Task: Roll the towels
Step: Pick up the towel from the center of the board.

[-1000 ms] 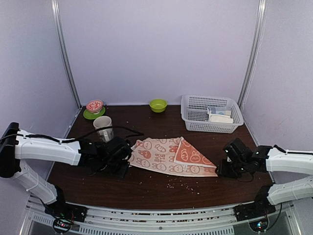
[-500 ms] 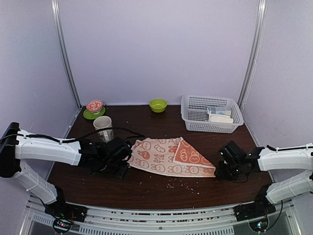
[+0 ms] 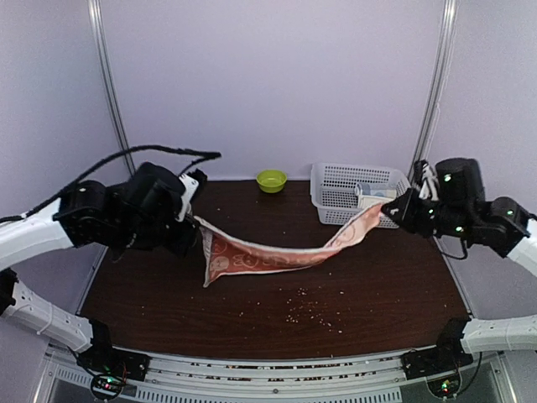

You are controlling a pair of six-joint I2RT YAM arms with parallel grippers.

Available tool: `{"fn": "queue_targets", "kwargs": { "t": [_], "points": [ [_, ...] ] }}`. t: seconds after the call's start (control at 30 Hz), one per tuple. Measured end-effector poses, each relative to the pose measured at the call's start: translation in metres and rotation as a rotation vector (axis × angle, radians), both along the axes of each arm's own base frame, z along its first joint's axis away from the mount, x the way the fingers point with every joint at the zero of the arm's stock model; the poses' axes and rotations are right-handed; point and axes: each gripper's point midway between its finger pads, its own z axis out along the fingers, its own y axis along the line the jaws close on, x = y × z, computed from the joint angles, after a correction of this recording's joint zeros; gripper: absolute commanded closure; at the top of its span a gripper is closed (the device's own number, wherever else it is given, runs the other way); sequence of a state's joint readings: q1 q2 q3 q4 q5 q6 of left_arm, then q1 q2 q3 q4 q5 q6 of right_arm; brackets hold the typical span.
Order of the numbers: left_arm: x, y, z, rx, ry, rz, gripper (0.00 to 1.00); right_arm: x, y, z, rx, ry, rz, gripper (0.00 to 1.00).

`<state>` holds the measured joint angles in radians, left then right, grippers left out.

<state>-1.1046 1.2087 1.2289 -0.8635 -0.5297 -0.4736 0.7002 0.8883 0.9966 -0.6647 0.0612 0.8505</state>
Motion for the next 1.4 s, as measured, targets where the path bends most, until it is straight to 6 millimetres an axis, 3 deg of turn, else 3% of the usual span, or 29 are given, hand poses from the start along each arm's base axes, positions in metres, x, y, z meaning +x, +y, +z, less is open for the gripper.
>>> {"fn": "queue_targets", "kwargs": {
  "t": [0.03, 0.07, 0.13, 0.23, 0.37, 0.47, 0.57, 0.67, 0.8, 0.87, 0.93, 1.0, 1.1, 1.17, 1.27, 1.33, 1.4],
  "points": [
    [-0.001, 0.005, 0.028, -0.040, -0.047, -0.007, 1.00, -0.002, -0.003, 0.037, 0.045, -0.076, 0.000, 1.00],
    [-0.004, 0.012, 0.049, -0.071, -0.083, -0.015, 1.00, -0.005, -0.006, 0.061, 0.081, -0.127, 0.001, 1.00],
    [-0.012, 0.026, 0.070, -0.097, -0.123, -0.037, 1.00, -0.018, -0.016, 0.081, 0.126, -0.180, 0.006, 1.00],
    [-0.031, 0.033, 0.071, -0.068, -0.122, -0.107, 1.00, -0.032, -0.019, 0.060, 0.126, -0.138, 0.036, 1.00],
    [-0.064, 0.021, 0.048, 0.021, -0.059, -0.252, 1.00, -0.046, -0.017, 0.023, 0.087, -0.031, 0.085, 1.00],
    [-0.083, 0.017, 0.036, 0.056, -0.019, -0.328, 1.00, -0.057, -0.020, 0.025, 0.109, -0.026, 0.106, 1.00],
    [-0.090, 0.022, 0.031, 0.054, -0.009, -0.342, 1.00, -0.068, -0.028, 0.035, 0.149, -0.058, 0.109, 1.00],
    [-0.086, 0.025, 0.025, 0.078, -0.021, -0.322, 1.00, -0.070, -0.029, 0.030, 0.178, -0.073, 0.106, 1.00],
    [-0.067, 0.015, 0.023, 0.160, -0.094, -0.292, 1.00, -0.055, -0.016, -0.015, 0.115, 0.032, 0.096, 1.00],
    [-0.050, 0.007, 0.029, 0.201, -0.128, -0.273, 1.00, -0.041, -0.006, -0.023, 0.076, 0.082, 0.092, 1.00],
    [-0.032, 0.002, 0.044, 0.211, -0.155, -0.248, 1.00, -0.028, 0.004, -0.015, 0.061, 0.089, 0.100, 1.00],
    [-0.017, -0.007, 0.074, 0.181, -0.199, -0.238, 1.00, -0.018, 0.013, 0.010, 0.075, 0.050, 0.112, 1.00],
    [-0.017, -0.015, 0.101, 0.109, -0.243, -0.272, 1.00, -0.015, 0.014, 0.044, 0.117, -0.044, 0.123, 1.00],
    [-0.025, -0.014, 0.092, 0.096, -0.222, -0.315, 1.00, -0.022, 0.009, 0.045, 0.136, -0.072, 0.124, 1.00],
    [-0.045, -0.016, 0.048, 0.135, -0.127, -0.401, 1.00, -0.037, 0.001, 0.014, 0.130, -0.030, 0.137, 1.00],
    [-0.070, -0.024, 0.015, 0.163, -0.045, -0.498, 1.00, -0.051, -0.006, -0.004, 0.121, 0.019, 0.148, 1.00],
    [-0.098, -0.033, 0.000, 0.144, 0.021, -0.599, 1.00, -0.063, -0.011, -0.007, 0.130, 0.046, 0.156, 1.00]
  ]
}}
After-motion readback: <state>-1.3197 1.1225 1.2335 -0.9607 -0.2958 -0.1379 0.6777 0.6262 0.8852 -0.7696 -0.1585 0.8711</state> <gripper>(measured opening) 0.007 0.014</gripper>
